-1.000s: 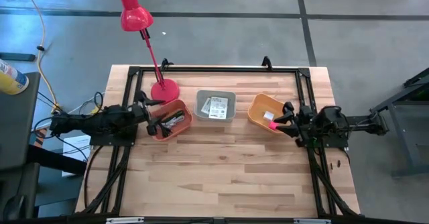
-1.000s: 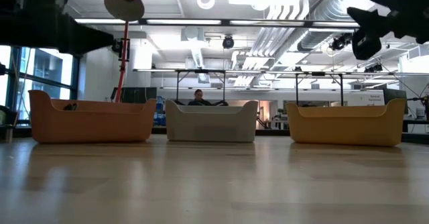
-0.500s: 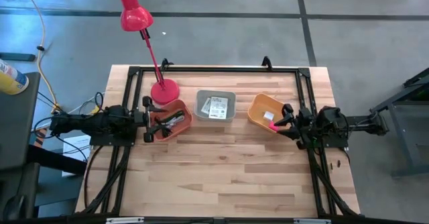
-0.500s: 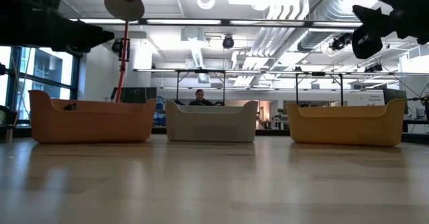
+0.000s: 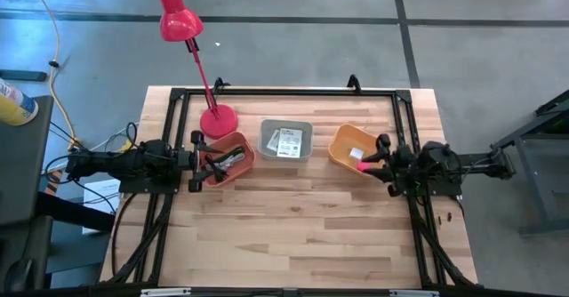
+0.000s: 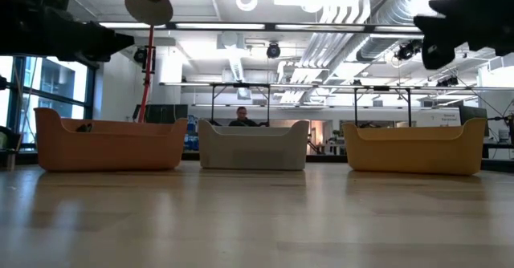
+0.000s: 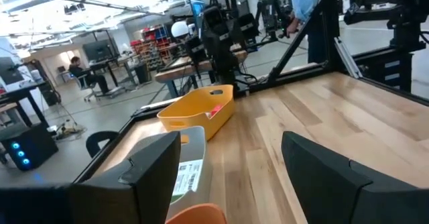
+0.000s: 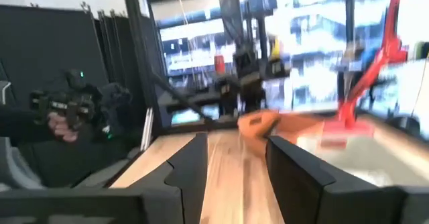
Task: Pick and place items into bin
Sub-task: Return to Home Position
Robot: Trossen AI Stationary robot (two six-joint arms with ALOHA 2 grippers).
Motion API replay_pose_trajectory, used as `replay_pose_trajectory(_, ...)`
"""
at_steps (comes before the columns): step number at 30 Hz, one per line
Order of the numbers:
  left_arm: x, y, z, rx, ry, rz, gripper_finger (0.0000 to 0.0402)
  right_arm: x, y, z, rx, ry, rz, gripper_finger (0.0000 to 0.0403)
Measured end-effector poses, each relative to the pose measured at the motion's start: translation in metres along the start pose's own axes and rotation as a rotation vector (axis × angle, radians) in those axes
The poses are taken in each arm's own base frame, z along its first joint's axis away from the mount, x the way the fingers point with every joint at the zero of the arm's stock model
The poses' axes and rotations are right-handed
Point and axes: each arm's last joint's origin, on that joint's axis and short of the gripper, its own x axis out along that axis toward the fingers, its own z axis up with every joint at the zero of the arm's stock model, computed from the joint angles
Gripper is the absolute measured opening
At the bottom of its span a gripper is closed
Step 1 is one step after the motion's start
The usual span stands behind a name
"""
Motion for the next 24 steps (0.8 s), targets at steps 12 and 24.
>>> replay_pose_trajectory(12,0.0,-0.001,0.0,0.086,-0.007,-0.043,0.0248,0.0,0.0,-0.009,0.008,0.09,0.017,0.0142)
replay_pose_trajectory(24,0.0,-0.001,0.0,0.089,-0.006,-0.041,0.0248,-0.001,-0.001,-0.012,0.028,0.125,0.003,0.0142)
